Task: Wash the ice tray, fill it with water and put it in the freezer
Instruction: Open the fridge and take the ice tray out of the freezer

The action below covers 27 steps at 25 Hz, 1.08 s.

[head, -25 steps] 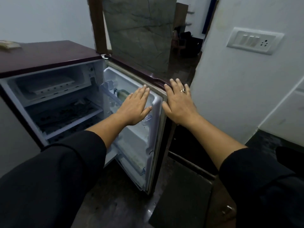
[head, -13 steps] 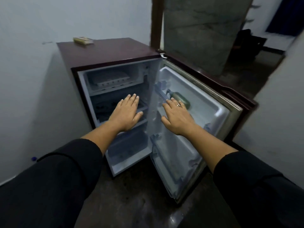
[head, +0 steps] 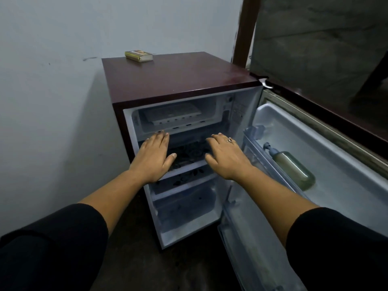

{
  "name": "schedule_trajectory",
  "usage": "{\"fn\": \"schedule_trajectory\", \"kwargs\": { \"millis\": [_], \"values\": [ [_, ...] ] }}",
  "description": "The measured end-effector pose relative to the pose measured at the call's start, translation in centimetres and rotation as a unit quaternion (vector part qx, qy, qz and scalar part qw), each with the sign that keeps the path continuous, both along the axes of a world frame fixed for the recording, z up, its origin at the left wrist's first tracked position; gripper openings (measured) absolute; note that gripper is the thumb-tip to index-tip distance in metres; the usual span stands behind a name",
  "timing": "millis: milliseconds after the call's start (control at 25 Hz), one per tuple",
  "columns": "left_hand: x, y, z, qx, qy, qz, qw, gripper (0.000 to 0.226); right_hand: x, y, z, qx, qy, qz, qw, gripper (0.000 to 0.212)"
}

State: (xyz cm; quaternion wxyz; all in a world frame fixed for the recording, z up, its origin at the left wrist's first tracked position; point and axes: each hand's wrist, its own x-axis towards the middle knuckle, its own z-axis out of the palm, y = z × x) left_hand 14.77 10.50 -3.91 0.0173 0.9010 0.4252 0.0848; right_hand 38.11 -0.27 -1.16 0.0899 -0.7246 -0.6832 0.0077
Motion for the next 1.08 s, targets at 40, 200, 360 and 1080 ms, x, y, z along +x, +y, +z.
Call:
{"fn": "schedule_trajectory", "kwargs": {
  "millis": [40,200,360,1080],
  "values": [
    [0.4,1.2,-0.4,0.001,-0.003,0.006,1.000,0.076,0.5,1.8,-0.5,0.004,0.001,0.004,1.000,0.055],
    [2.8,5.6,-2.3,0.005,-0.022,0.034,0.999,0.076,2.7,8.4,-2.3,0.005,-0.001,0.017,1.000,0.057],
    [5.5,9.6,-4.0,0.029,-0.046,0.089,0.995,0.076,4.8,14.2,-4.4,0.014,0.000,0.032,0.999,0.054],
    [9.0,18.6,-6.9,-0.011,-0.151,0.275,0.949,0.078,8.0,26.5,-8.0,0.082,0.196,0.001,0.977,0.048]
  ]
}}
